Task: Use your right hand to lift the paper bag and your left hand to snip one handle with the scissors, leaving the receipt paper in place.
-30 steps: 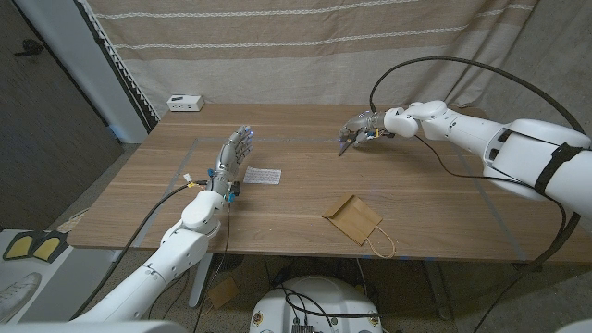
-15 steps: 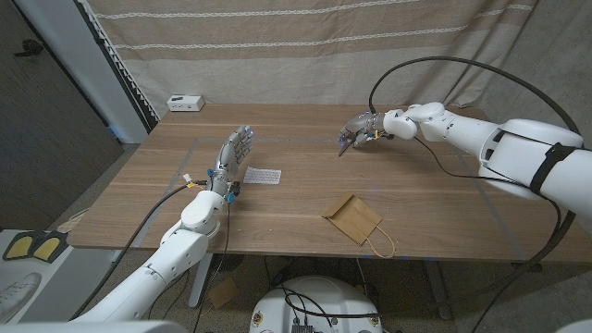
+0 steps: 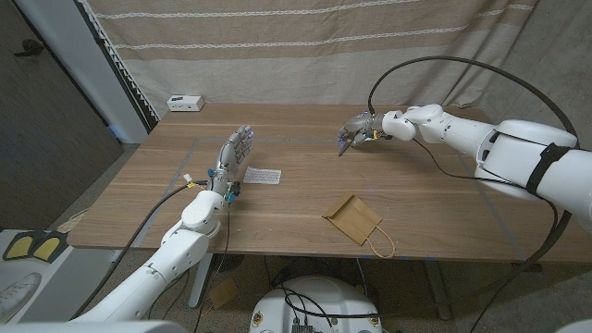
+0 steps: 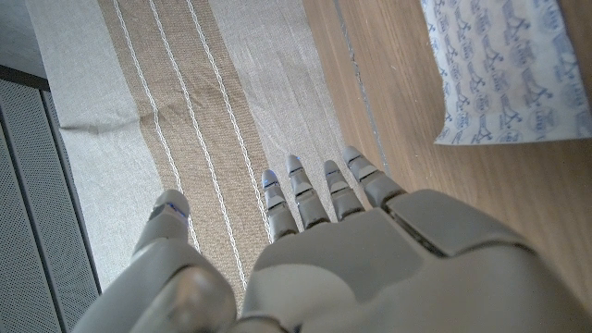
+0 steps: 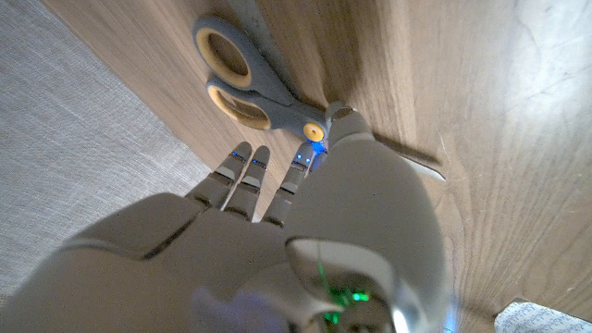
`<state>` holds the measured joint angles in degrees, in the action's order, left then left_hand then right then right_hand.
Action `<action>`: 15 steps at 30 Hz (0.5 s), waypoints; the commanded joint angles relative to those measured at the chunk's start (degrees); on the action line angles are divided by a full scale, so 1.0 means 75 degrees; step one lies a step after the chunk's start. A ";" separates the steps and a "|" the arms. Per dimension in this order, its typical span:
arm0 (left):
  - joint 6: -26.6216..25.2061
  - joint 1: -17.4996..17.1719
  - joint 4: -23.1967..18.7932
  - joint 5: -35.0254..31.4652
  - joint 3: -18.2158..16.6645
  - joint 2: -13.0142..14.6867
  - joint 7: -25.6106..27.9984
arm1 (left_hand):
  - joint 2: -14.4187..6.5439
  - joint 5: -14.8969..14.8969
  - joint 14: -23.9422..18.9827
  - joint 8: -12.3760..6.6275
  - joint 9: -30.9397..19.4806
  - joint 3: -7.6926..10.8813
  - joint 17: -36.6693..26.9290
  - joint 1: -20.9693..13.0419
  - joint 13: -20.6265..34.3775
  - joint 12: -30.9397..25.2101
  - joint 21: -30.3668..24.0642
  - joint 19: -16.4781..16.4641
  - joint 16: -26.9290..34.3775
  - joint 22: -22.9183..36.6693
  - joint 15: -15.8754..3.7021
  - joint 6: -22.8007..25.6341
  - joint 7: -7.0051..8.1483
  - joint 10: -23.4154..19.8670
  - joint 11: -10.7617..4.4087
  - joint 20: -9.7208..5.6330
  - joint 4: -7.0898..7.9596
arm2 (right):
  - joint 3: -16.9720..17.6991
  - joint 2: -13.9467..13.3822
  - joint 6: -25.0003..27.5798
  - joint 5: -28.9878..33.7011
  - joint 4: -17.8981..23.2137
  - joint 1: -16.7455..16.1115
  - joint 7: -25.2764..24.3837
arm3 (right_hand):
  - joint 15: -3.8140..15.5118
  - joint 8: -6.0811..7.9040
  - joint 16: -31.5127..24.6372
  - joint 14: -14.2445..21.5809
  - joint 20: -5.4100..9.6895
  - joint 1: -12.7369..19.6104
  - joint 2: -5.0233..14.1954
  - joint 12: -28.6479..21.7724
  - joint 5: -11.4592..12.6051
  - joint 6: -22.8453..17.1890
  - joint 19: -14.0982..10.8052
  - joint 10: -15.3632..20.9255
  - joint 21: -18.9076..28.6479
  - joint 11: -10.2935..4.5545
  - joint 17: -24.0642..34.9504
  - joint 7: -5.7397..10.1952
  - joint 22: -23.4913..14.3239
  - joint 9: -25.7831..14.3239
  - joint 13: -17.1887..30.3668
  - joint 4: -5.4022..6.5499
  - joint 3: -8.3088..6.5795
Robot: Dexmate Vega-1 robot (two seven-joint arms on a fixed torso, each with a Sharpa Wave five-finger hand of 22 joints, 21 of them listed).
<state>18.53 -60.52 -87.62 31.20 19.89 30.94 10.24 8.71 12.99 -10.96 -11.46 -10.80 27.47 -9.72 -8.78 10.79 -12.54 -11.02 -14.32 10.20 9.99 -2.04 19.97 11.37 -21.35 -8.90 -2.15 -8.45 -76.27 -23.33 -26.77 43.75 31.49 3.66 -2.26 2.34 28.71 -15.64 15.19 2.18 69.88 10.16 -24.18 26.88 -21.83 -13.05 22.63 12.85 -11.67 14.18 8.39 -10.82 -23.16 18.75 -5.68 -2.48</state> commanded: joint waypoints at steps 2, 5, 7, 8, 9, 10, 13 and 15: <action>0.0023 -0.0067 -0.0042 -0.0019 -0.0004 0.0006 0.0053 | -0.0032 0.0059 -0.0075 -0.0032 -0.0017 -0.0048 -0.0036 -0.0060 0.0025 -0.0054 -0.0032 -0.0077 0.0015 0.0017 -0.1364 0.0053 0.0021 -0.0084 0.0008 -0.1151 0.0000 | -0.0324 0.0549 -0.0137 -0.0260 -0.1045 0.0078 -0.0418 | 0.1463 0.0511 -0.0215 0.0282 0.1239 0.0242 -0.0012 -0.0199 -0.0127 -0.0283 -0.0380 0.0240 0.0163 -0.0011 0.0194 0.0098 -0.0030 -0.0419 0.0327 -0.0057 -0.0095; 0.0035 -0.0090 -0.0060 -0.0014 -0.0012 0.0006 0.0061 | -0.0032 0.0059 -0.0079 -0.0032 -0.0018 -0.0054 -0.0037 -0.0054 0.0025 -0.0056 -0.0032 -0.0077 0.0016 0.0017 -0.1363 0.0059 0.0015 -0.0093 0.0010 -0.1151 0.0003 | -0.0416 0.0587 -0.0112 -0.0356 -0.1122 0.0070 -0.0539 | 0.1466 0.0965 -0.0486 0.0580 0.1274 0.0398 -0.0045 -0.0347 -0.0242 -0.0153 -0.0672 0.0264 0.0356 0.0023 0.0490 0.0150 -0.0148 -0.0836 0.0684 -0.0079 -0.0127; 0.0033 -0.0100 -0.0069 -0.0013 -0.0014 0.0010 0.0062 | -0.0032 0.0059 -0.0081 -0.0036 -0.0018 -0.0057 -0.0037 -0.0051 0.0025 -0.0061 -0.0031 -0.0077 0.0016 0.0017 -0.1363 0.0071 0.0006 -0.0106 0.0009 -0.1149 0.0004 | -0.0479 0.0600 -0.0098 -0.0402 -0.1139 0.0062 -0.0593 | 0.1465 0.1058 -0.0530 0.0593 0.1264 0.0435 -0.0022 -0.0400 -0.0265 -0.0075 -0.0704 0.0299 0.0396 -0.0001 0.0567 0.0108 -0.0175 -0.0937 0.0778 -0.0079 -0.0141; 0.0034 -0.0104 -0.0070 -0.0007 -0.0016 0.0011 0.0056 | -0.0032 0.0059 -0.0082 -0.0039 -0.0018 -0.0059 -0.0037 -0.0048 0.0025 -0.0062 -0.0031 -0.0077 0.0016 0.0017 -0.1363 0.0080 0.0002 -0.0109 0.0011 -0.1149 0.0006 | -0.0501 0.0612 -0.0089 -0.0436 -0.1155 0.0053 -0.0613 | 0.1470 0.1103 -0.0556 0.0621 0.1261 0.0441 -0.0013 -0.0426 -0.0273 -0.0080 -0.0723 0.0325 0.0414 -0.0010 0.0597 0.0101 -0.0183 -0.0973 0.0810 -0.0074 -0.0144; 0.0043 -0.0110 -0.0072 -0.0006 -0.0019 0.0008 0.0060 | -0.0032 0.0059 -0.0083 -0.0037 -0.0018 -0.0062 -0.0037 -0.0045 0.0025 -0.0062 -0.0031 -0.0077 0.0017 0.0018 -0.1363 0.0080 0.0006 -0.0112 0.0012 -0.1150 0.0007 | -0.0532 0.0615 -0.0092 -0.0455 -0.1161 0.0047 -0.0641 | 0.1472 0.1151 -0.0576 0.0639 0.1260 0.0450 -0.0012 -0.0452 -0.0280 -0.0094 -0.0740 0.0354 0.0431 -0.0015 0.0625 0.0127 -0.0192 -0.1008 0.0841 -0.0073 -0.0144; 0.0045 -0.0116 -0.0077 -0.0005 -0.0021 0.0012 0.0058 | -0.0032 0.0059 -0.0084 -0.0038 -0.0018 -0.0063 -0.0037 -0.0044 0.0025 -0.0062 -0.0030 -0.0074 0.0016 0.0018 -0.1364 0.0082 0.0004 -0.0114 0.0012 -0.1145 0.0008 | -0.0552 0.0615 -0.0097 -0.0481 -0.1160 0.0037 -0.0674 | 0.1472 0.1225 -0.0609 0.0667 0.1253 0.0470 -0.0015 -0.0488 -0.0294 -0.0079 -0.0821 0.0373 0.0487 -0.0020 0.0674 0.0139 -0.0214 -0.1074 0.0899 -0.0076 -0.0145; 0.0045 -0.0131 -0.0086 0.0001 -0.0030 0.0022 0.0057 | -0.0032 0.0059 -0.0085 -0.0034 -0.0018 -0.0067 -0.0037 -0.0039 0.0025 -0.0062 -0.0030 -0.0076 0.0017 0.0018 -0.1364 0.0076 0.0008 -0.0115 0.0011 -0.1151 0.0010 | -0.0593 0.0630 -0.0091 -0.0572 -0.1173 0.0010 -0.0701 | 0.1481 0.1673 -0.0802 0.0847 0.1236 0.0575 -0.0046 -0.0685 -0.0381 0.0052 -0.0924 0.0428 0.0724 -0.0018 0.0974 0.0137 -0.0378 -0.1479 0.1248 -0.0092 -0.0131; 0.0060 -0.0134 -0.0079 0.0006 -0.0035 0.0020 0.0050 | -0.0032 0.0059 -0.0088 -0.0031 -0.0018 -0.0071 -0.0038 -0.0034 0.0025 -0.0064 -0.0029 -0.0076 0.0017 0.0018 -0.1364 0.0074 0.0010 -0.0123 0.0008 -0.1147 0.0013 | -0.0623 0.0639 -0.0085 -0.0618 -0.1183 -0.0004 -0.0714 | 0.1503 0.1945 -0.0939 0.1134 0.1230 0.0643 -0.0065 -0.0849 -0.0426 0.0128 -0.0966 0.0575 0.0854 0.0007 0.1104 0.0134 -0.0435 -0.1722 0.1449 -0.0109 -0.0130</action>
<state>18.73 -61.10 -87.96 31.14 19.88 30.96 10.54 8.71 12.99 -11.18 -11.46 -10.80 27.23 -9.72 -8.78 10.79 -12.53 -11.02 -14.31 10.20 9.99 -2.27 20.16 11.57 -21.59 -8.73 -2.16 -8.21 -78.90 -19.91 -27.49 41.22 25.01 4.03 -5.81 2.44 41.32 -21.58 21.71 2.35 73.68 9.74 -29.23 24.05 -21.47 -19.59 25.69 18.14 -11.68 21.27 9.40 -13.47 -34.34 27.96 -6.00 -3.27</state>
